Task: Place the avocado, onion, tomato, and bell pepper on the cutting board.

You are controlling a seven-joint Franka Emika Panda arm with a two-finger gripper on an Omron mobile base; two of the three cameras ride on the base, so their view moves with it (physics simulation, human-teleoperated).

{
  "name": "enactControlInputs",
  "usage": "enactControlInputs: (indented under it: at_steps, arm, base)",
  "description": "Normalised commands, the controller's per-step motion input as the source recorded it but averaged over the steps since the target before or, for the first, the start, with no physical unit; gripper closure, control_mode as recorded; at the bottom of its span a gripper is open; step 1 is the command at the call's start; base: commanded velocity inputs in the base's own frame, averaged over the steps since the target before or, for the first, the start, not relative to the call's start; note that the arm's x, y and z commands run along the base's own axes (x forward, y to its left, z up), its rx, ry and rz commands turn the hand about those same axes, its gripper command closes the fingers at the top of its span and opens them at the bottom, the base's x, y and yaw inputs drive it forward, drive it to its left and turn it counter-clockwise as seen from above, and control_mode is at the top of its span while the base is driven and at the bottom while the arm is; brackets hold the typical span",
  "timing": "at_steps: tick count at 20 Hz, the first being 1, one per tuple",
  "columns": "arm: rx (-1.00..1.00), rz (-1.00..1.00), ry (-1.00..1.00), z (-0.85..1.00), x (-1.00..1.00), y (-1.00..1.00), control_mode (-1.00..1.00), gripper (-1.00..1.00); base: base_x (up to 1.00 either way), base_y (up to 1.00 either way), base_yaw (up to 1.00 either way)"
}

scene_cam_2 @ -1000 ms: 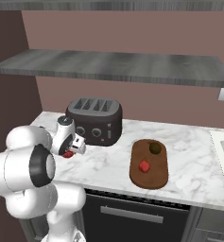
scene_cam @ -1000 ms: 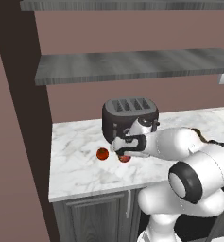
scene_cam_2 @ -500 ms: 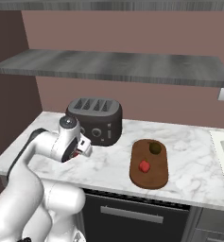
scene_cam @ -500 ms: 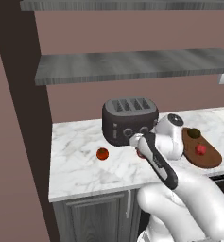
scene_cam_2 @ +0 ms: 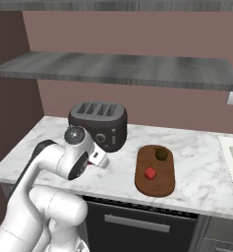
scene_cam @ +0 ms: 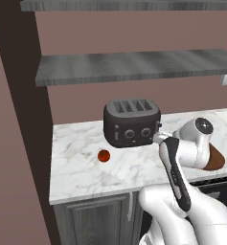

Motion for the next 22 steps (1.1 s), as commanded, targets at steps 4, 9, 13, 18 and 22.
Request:
enactControlInputs:
  at_steps: [4, 9, 13, 18, 22]
  arm:
    - [-0.05, -0.11, 0.0, 0.57, 0.12, -0.76, -1.0, 1.0]
    - [-0.02, -0.05, 0.0, 0.41, 0.33, -0.89, -1.0, 1.0]
    - [-0.01, 0.0, 0.0, 0.07, 0.23, -0.6, -1.0, 1.0]
    - [-0.02, 0.0, 0.0, 0.0, 0.38, -0.11, -1.0, 1.0]
    - [-0.01, 0.0, 0.03, 0.0, 0.2, -0.14, -1.0, 1.0]
  base:
    - [0.0, 0.0, 0.0]
    - [0.0, 0.0, 0.0]
    - [0.0, 0.0, 0.0]
    - [0.0, 0.0, 0.0]
    - [0.0, 0.0, 0.0]
